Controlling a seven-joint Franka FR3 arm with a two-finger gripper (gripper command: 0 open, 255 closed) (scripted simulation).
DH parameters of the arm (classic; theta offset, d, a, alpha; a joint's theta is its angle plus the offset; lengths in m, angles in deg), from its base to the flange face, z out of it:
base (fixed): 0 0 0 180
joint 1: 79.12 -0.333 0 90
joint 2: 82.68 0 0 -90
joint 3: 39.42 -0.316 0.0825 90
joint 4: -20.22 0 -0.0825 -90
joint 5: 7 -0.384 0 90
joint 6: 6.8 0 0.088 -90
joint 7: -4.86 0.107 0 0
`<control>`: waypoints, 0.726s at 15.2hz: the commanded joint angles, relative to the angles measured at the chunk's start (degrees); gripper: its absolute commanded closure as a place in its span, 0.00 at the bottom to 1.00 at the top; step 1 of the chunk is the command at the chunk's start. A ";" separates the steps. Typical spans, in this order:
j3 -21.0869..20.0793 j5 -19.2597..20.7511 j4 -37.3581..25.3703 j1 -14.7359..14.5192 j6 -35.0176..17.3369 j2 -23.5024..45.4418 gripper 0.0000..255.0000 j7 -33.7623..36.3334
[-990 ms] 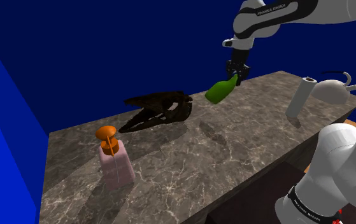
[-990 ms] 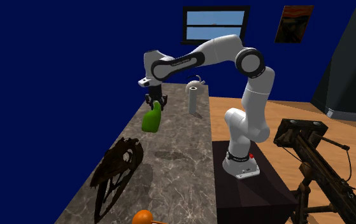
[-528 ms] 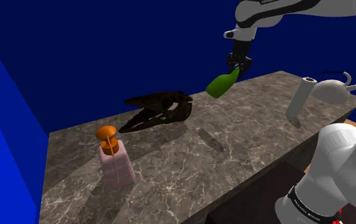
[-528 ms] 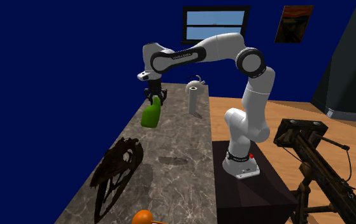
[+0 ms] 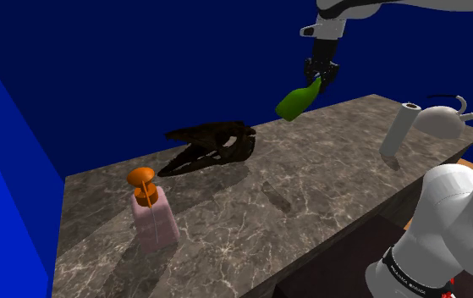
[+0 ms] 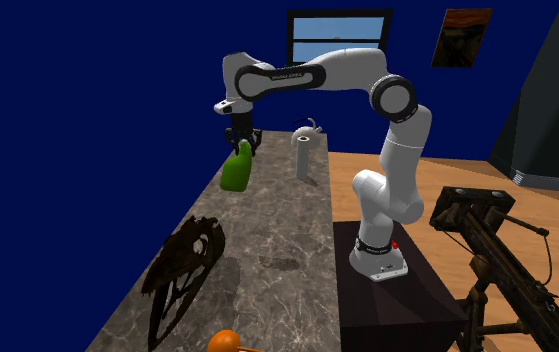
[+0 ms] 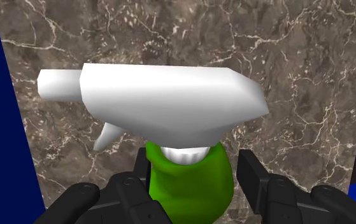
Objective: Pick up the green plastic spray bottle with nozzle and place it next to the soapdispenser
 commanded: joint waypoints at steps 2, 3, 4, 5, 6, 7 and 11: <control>0.01 -0.23 -2.66 -0.06 2.44 0.31 1.00 -0.18; 0.03 -0.35 -3.57 -0.08 3.22 0.48 1.00 -0.27; 0.06 -0.47 -4.49 -0.10 4.01 0.66 1.00 -0.36; 0.10 -0.61 -5.43 -0.11 4.80 0.86 1.00 -0.46; 0.15 -0.76 -6.39 -0.12 5.59 1.08 1.00 -0.57; 0.21 -0.92 -7.36 -0.13 6.39 1.33 1.00 -0.70; -1.08 0.07 -7.70 -0.77 8.04 -0.39 1.00 1.24</control>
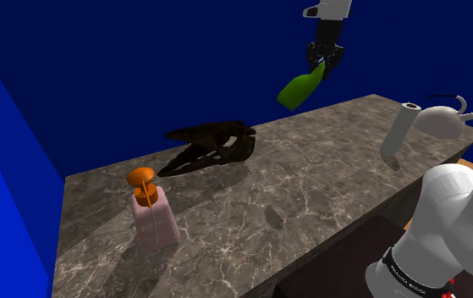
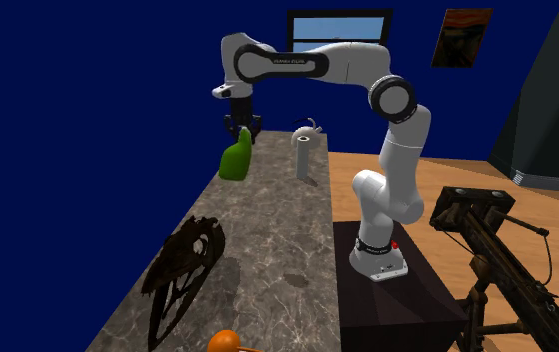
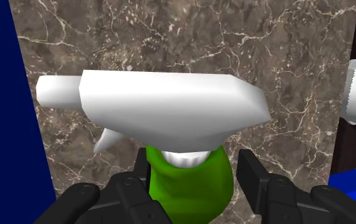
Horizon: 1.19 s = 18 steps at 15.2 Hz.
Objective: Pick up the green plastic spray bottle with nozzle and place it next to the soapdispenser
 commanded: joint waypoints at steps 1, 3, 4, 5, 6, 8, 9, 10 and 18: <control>-2.20 1.90 2.42 -0.85 0.19 -3.34 1.00 3.35; -5.26 3.71 5.82 -1.46 0.13 -7.22 1.00 7.43; -6.77 4.36 7.40 -1.67 0.14 -8.95 1.00 9.36; -8.25 4.87 8.90 -1.85 0.17 -10.56 1.00 11.21; -9.69 5.26 10.32 -2.03 0.22 -12.05 1.00 13.02; -12.50 5.69 12.95 -2.36 0.34 -14.74 1.00 16.48; -13.86 5.77 14.16 -2.53 0.41 -15.94 1.00 18.16; -15.19 5.76 15.31 -2.71 0.48 -17.06 1.00 19.79; -25.19 3.43 22.21 -4.72 0.80 -23.35 1.00 32.04</control>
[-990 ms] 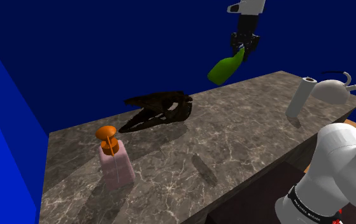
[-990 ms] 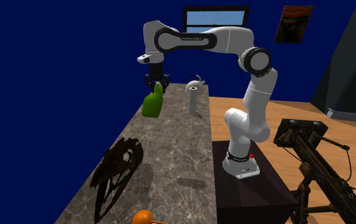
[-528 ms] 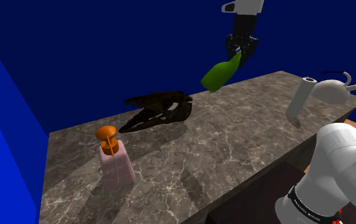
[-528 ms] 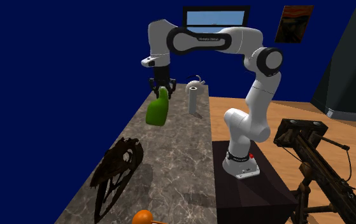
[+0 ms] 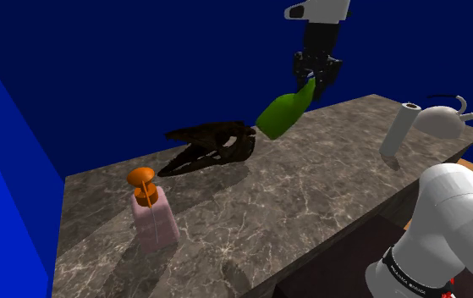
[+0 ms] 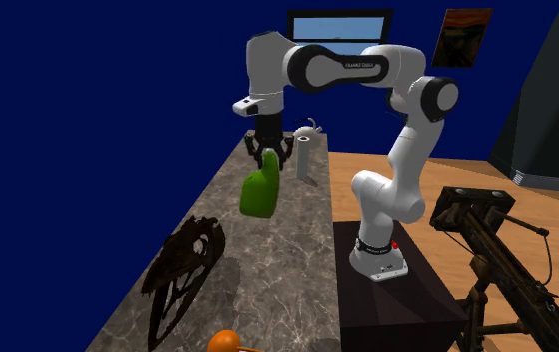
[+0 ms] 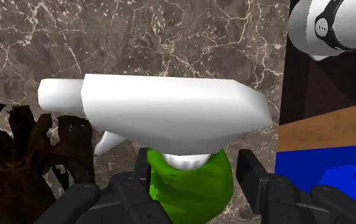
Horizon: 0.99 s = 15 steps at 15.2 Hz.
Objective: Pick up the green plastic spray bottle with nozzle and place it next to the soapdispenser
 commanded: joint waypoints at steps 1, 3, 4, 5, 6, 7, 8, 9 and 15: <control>-2.69 -1.08 1.40 -0.75 -0.12 -1.05 1.00 3.43; -5.02 -2.13 2.39 -1.48 -0.16 -1.81 1.00 6.33; -6.17 -2.70 2.79 -1.87 -0.21 -2.10 1.00 7.77; -7.31 -3.28 3.14 -2.26 -0.26 -2.32 1.00 9.19; -8.44 -3.88 3.42 -2.68 -0.33 -2.47 1.00 10.61; -9.57 -4.49 3.64 -3.10 -0.42 -2.56 1.00 12.02; -10.70 -5.11 3.80 -3.52 -0.52 -2.59 1.00 13.42; -11.80 -5.73 3.90 -3.96 -0.63 -2.55 1.00 14.82; -18.36 -9.42 3.20 -6.59 -1.56 -1.00 1.00 23.05</control>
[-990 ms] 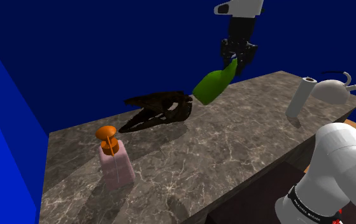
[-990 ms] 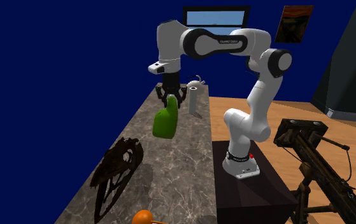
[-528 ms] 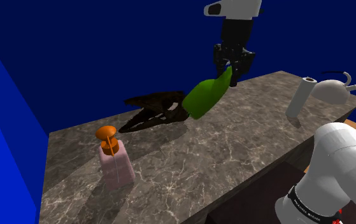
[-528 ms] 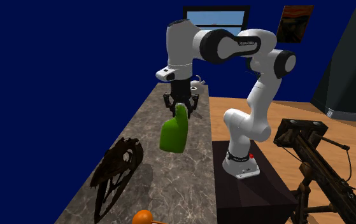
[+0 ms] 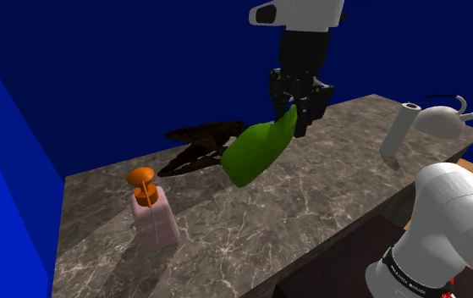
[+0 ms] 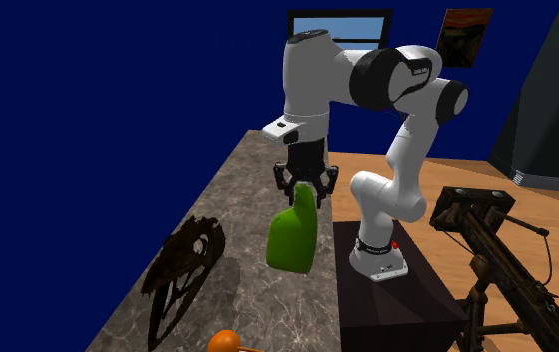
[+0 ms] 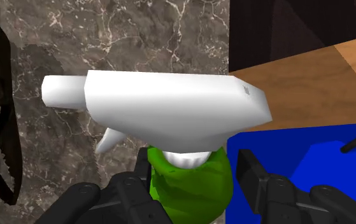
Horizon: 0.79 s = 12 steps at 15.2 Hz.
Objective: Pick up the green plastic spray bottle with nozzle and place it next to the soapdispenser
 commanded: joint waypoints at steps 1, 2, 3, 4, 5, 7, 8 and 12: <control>-2.28 -1.25 -0.37 -0.94 -0.38 0.65 1.00 2.97; -4.07 -2.18 -1.08 -1.69 -0.72 1.60 1.00 5.28; -4.09 -2.19 -0.14 -1.68 -1.46 1.40 1.00 5.24; -4.10 -2.19 0.79 -1.68 -2.20 1.21 1.00 5.21; -4.11 -2.20 1.71 -1.68 -2.95 1.03 1.00 5.18; -4.13 -2.21 3.52 -1.68 -4.44 0.71 1.00 5.11; -4.14 -2.22 4.41 -1.68 -5.18 0.57 1.00 5.08; -4.17 -2.26 7.86 -1.68 -8.18 0.12 1.00 4.95</control>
